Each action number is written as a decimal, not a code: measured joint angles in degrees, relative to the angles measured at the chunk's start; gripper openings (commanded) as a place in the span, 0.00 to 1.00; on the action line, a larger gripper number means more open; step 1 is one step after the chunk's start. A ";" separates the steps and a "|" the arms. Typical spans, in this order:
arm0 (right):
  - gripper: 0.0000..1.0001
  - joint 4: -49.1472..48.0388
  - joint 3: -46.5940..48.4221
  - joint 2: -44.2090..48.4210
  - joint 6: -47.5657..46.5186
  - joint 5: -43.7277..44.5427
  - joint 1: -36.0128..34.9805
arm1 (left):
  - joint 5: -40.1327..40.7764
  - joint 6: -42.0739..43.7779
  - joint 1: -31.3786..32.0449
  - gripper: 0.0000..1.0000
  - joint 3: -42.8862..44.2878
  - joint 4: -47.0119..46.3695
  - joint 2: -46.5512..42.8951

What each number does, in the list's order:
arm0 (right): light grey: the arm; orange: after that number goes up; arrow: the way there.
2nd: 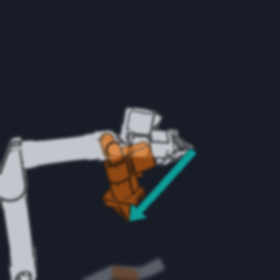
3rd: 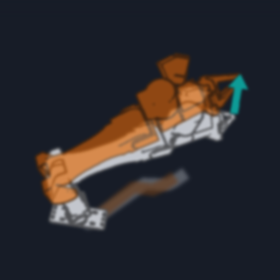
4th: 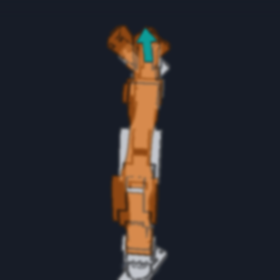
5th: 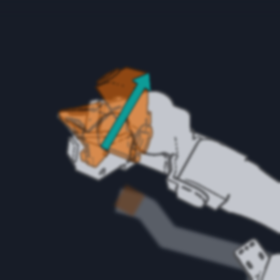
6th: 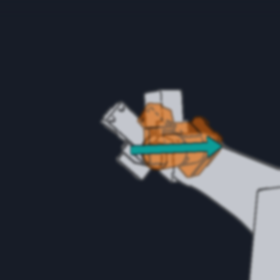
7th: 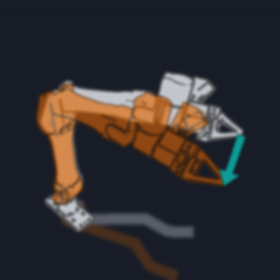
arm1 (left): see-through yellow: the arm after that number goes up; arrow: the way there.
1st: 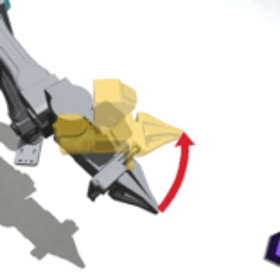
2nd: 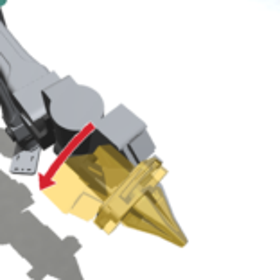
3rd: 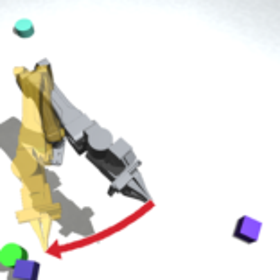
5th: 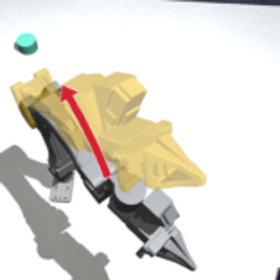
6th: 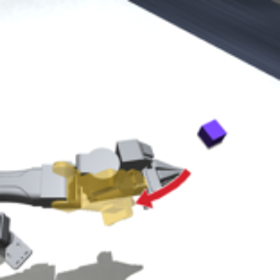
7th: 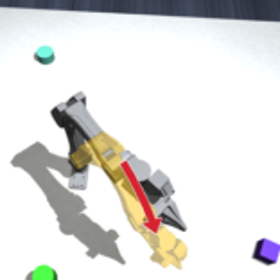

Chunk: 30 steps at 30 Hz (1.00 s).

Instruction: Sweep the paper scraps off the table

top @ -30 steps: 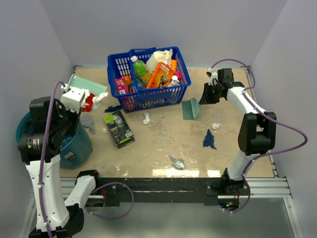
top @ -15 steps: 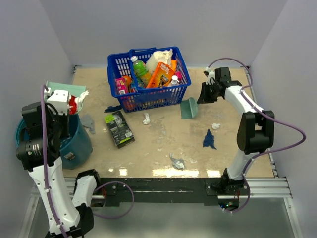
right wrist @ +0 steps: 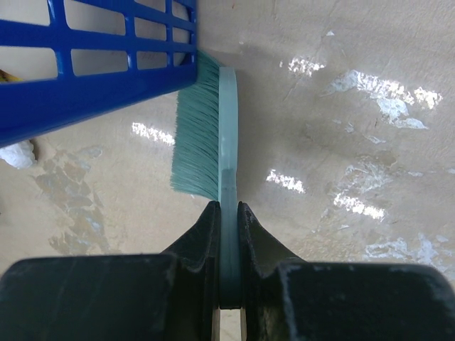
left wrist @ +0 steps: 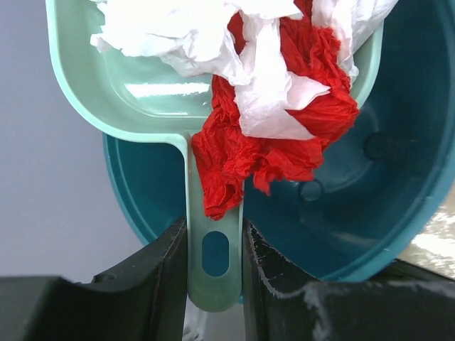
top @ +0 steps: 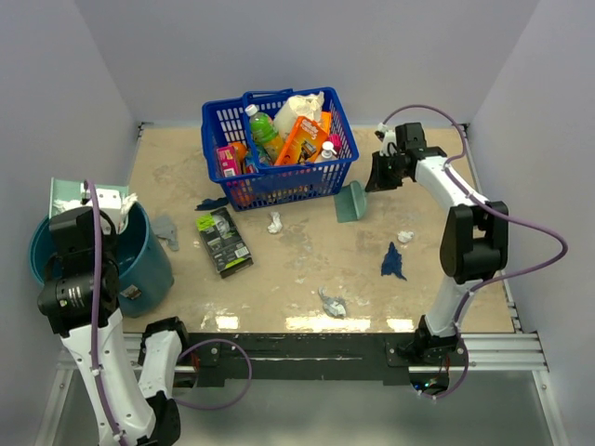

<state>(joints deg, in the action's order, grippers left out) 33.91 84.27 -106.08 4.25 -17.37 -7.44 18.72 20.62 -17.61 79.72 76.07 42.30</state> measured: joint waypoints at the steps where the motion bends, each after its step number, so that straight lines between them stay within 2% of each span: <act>1: 0.00 0.15 0.39 -0.22 0.02 0.02 -0.04 | 1.14 0.63 0.00 0.00 -0.76 0.00 0.00; 8: 0.00 0.76 2.25 -1.55 0.02 0.31 -0.17 | 8.07 8.02 0.00 0.00 -3.52 0.28 -0.02; 17: 0.00 0.50 2.25 -1.60 0.07 1.18 -0.83 | 12.09 18.56 0.00 0.00 -2.86 0.35 0.55; 30: 0.00 -0.59 5.16 -4.44 0.31 1.64 -1.99 | 16.65 44.76 0.00 0.00 1.07 0.31 0.98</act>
<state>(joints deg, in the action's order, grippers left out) 33.32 89.43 -110.52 4.56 -15.73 -9.43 35.38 65.39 -17.61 80.79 76.38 43.29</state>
